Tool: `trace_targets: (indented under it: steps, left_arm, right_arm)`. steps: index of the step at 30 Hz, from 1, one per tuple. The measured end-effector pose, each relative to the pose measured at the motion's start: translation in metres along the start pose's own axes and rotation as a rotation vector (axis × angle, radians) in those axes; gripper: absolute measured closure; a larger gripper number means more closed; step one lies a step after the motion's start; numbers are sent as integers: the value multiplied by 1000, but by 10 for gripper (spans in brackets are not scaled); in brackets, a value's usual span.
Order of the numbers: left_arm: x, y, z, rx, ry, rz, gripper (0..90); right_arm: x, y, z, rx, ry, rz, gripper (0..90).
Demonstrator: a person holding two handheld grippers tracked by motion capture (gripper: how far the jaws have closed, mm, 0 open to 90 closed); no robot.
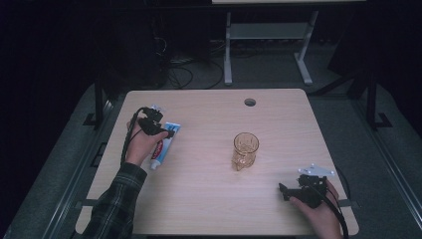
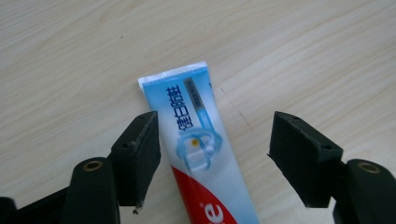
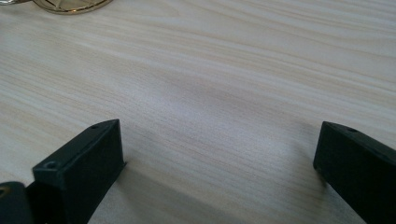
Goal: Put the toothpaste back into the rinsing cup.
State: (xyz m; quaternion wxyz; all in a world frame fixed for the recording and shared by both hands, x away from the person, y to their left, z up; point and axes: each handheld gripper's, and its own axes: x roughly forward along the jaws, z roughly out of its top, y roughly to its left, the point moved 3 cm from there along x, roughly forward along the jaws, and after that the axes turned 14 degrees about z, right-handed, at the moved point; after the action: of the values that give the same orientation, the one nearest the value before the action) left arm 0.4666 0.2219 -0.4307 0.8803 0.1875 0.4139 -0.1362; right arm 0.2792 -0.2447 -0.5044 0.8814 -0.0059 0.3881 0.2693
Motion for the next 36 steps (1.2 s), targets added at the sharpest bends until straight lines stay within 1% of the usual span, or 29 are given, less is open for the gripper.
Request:
trace_targets:
  steps: [1, 2, 3, 6, 7, 9, 10, 13, 14, 15, 16, 20, 21, 24, 26, 28, 30, 31, 34, 35, 36]
  left_arm:
    - [5, 2, 3, -14, -2, 8, 308]
    - [5, 2, 3, -14, -2, 8, 296]
    - [10, 4, 4, -16, 25, 18, 269]
    - [15, 6, 6, -19, 30, 19, 264]
    - [19, 8, 8, -26, 36, 22, 264]
    - [22, 8, 9, -35, 30, 20, 270]
    - [22, 8, 9, -35, 30, 20, 271]
    - [31, 6, 7, -38, 59, 24, 271]
    - [31, 6, 7, -38, 59, 24, 271]
    - [35, 5, 6, -24, 77, 37, 271]
    - [38, 4, 5, -28, 83, 36, 272]
    - [42, 5, 3, -33, 96, 39, 272]
    - [44, 5, 2, -35, 107, 38, 272]
    - [46, 4, 2, -34, 114, 33, 274]
    - [48, 2, 1, -31, 118, 35, 293]
    - [49, 1, 1, -37, 122, 37, 300]
    - [51, 1, 0, -39, 128, 33, 330]
    - [52, 0, -1, -32, 136, 33, 335]
    - [54, -1, -2, -31, 145, 33, 339]
    - [55, -2, -2, -45, 151, 21, 343]
    - [55, -2, -2, -40, 149, 23, 346]
  right_arm:
    - [0, 0, 0, 1, 0, 0, 8]
    - [0, 0, 0, 1, 0, 0, 8]
    - [0, 0, 0, 1, 0, 0, 8]
    - [0, 0, 0, 0, 0, 0, 8]
    - [0, 0, 0, 0, 0, 0, 8]
    - [0, 0, 0, 0, 0, 0, 8]
    - [0, 0, 0, 0, 0, 0, 8]
    - [0, 0, 0, 0, 0, 0, 8]
    - [0, 0, 0, 0, 0, 0, 8]
    - [0, 0, 0, 0, 0, 0, 8]
    - [0, 0, 0, 0, 0, 0, 8]
    - [0, 0, 0, 0, 0, 0, 8]
    - [0, 0, 0, 0, 0, 0, 8]
    - [0, 0, 0, 0, 0, 0, 8]
    - [0, 0, 0, 0, 0, 0, 8]
    - [0, 0, 0, 0, 0, 0, 8]
    - [0, 0, 0, 0, 0, 0, 8]
    - [0, 0, 0, 0, 0, 0, 8]
    - [0, 0, 0, 0, 0, 0, 8]
    - [0, 0, 0, 0, 0, 0, 8]
    - [0, 0, 0, 0, 0, 0, 8]
